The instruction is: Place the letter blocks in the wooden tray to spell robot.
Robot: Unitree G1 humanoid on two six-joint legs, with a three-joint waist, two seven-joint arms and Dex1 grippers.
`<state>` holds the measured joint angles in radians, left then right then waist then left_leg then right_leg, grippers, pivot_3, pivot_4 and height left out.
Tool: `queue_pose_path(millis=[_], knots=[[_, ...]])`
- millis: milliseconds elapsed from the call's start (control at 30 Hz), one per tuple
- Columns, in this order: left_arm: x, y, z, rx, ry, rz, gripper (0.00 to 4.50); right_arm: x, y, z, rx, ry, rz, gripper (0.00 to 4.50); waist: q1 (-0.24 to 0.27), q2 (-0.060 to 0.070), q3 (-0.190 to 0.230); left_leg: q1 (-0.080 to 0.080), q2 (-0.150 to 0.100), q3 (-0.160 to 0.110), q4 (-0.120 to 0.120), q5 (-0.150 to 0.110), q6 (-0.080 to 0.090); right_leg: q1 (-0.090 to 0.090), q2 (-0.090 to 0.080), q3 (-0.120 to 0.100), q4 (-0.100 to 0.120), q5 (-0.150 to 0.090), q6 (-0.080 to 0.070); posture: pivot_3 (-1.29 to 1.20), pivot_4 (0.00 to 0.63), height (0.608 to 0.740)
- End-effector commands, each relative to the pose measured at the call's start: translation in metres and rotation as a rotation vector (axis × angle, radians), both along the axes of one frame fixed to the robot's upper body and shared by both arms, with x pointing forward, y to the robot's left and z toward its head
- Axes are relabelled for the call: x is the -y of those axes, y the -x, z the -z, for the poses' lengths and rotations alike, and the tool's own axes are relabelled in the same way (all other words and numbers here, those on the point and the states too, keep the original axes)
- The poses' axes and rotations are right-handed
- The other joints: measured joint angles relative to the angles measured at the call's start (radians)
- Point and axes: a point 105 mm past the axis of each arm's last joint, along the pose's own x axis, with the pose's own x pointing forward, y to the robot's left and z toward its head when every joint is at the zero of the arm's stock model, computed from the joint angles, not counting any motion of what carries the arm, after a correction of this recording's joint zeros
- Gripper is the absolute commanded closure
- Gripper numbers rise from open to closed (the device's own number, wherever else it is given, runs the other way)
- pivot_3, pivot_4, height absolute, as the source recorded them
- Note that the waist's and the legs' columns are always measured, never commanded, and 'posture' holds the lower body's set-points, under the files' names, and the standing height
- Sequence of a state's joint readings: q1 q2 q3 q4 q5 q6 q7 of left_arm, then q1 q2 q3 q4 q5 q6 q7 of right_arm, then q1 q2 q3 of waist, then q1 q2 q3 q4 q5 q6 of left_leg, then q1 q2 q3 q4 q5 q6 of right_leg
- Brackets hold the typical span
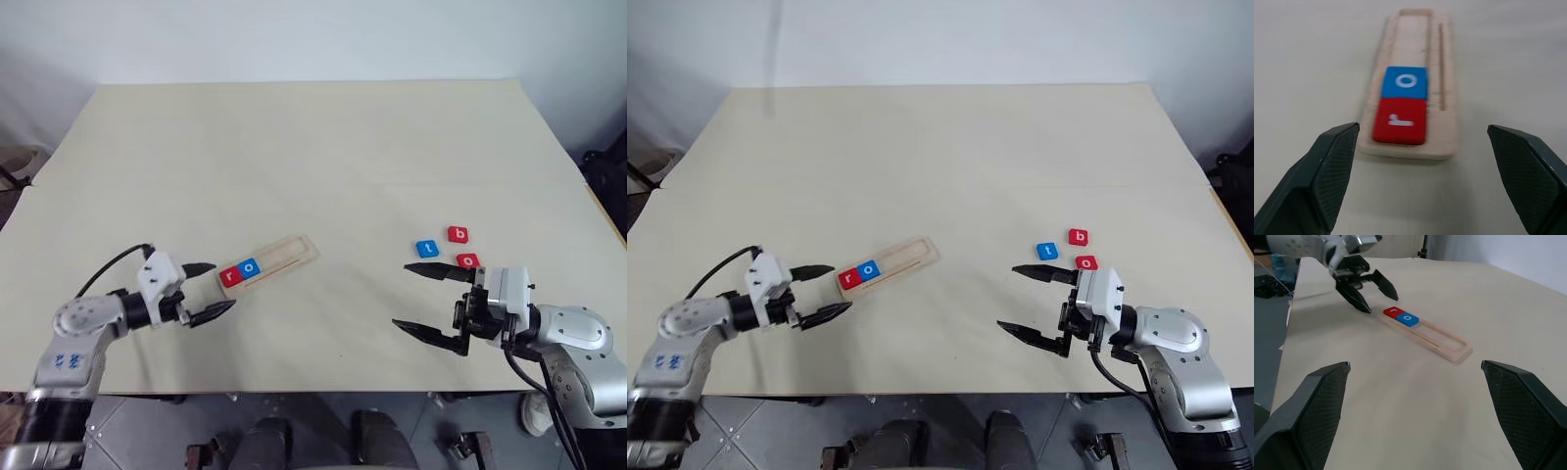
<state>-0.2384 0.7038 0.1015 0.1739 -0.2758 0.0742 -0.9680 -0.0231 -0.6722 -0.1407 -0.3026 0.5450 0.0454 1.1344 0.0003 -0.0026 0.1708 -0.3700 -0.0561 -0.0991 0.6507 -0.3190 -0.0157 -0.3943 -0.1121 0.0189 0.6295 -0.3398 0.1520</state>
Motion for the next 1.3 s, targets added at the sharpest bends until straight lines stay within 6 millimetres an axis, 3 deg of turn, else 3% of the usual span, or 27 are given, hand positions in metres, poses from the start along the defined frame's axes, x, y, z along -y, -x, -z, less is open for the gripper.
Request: queue_pose_path(millis=[33, 367, 667, 833, 933, 1167, 1300], knots=[[-0.005, -0.007, 0.005, 0.014, -0.037, -0.013, 0.03, -0.002, 0.006, -0.012, 0.049, -0.015, 0.003, 0.0, -0.002, 0.0, 0.0, 0.0, 0.0, 0.0, 0.0, 0.0, 0.0, 0.0, 0.0, 0.0, 0.0, 0.0, 0.0, 0.0, 0.15, 0.74], [0.012, -0.006, 0.021, -0.078, -0.009, 0.106, 0.03, -0.003, 0.008, -0.012, 0.05, -0.027, 0.032, 0.0, 0.003, 0.0, 0.0, 0.0, -0.001, -0.001, 0.001, 0.0, 0.0, 0.001, -0.001, -0.001, 0.001, 0.0, 0.0, 0.0, 0.15, 0.74], [0.01, -0.013, 0.03, -0.125, -0.029, 0.142, 0.03, -0.005, 0.007, -0.015, 0.05, -0.032, 0.037, 0.0, 0.006, 0.0, 0.0, 0.001, -0.001, -0.001, 0.003, 0.0, 0.0, 0.001, -0.001, -0.001, 0.003, 0.0, 0.0, 0.0, 0.15, 0.74], [0.013, -0.012, 0.032, -0.125, -0.008, 0.142, 1.07, -0.004, 0.009, -0.014, 0.046, -0.035, 0.051, 0.0, 0.006, 0.0, 0.0, 0.001, -0.001, -0.001, 0.003, 0.0, 0.0, 0.001, -0.001, -0.001, 0.005, 0.0, 0.0, 0.0, 0.15, 0.74], [0.017, -0.011, 0.033, -0.111, 0.008, 0.151, 1.07, -0.003, 0.009, -0.014, 0.042, -0.035, 0.054, 0.0, 0.008, 0.0, 0.0, 0.001, -0.002, -0.001, 0.004, 0.0, 0.0, 0.001, -0.001, -0.001, 0.005, 0.0, 0.0, 0.0, 0.15, 0.74], [0.043, -0.001, 0.009, 0.019, 0.022, 0.341, 1.07, 0.005, 0.014, -0.013, 0.015, -0.007, 0.065, 0.0, 0.018, 0.0, 0.0, 0.0, -0.002, -0.001, 0.004, 0.0, 0.0, 0.001, -0.001, -0.001, 0.005, 0.0, 0.0, 0.0, 0.15, 0.74], [0.074, 0.003, 0.004, 0.023, -0.02, 0.502, 1.07, 0.021, 0.025, -0.011, -0.026, 0.027, 0.12, 0.0, 0.026, 0.0, 0.0, -0.001, -0.002, -0.001, 0.005, 0.0, 0.0, 0.001, -0.001, -0.002, 0.004, 0.0, 0.0, 0.0, 0.15, 0.74]])
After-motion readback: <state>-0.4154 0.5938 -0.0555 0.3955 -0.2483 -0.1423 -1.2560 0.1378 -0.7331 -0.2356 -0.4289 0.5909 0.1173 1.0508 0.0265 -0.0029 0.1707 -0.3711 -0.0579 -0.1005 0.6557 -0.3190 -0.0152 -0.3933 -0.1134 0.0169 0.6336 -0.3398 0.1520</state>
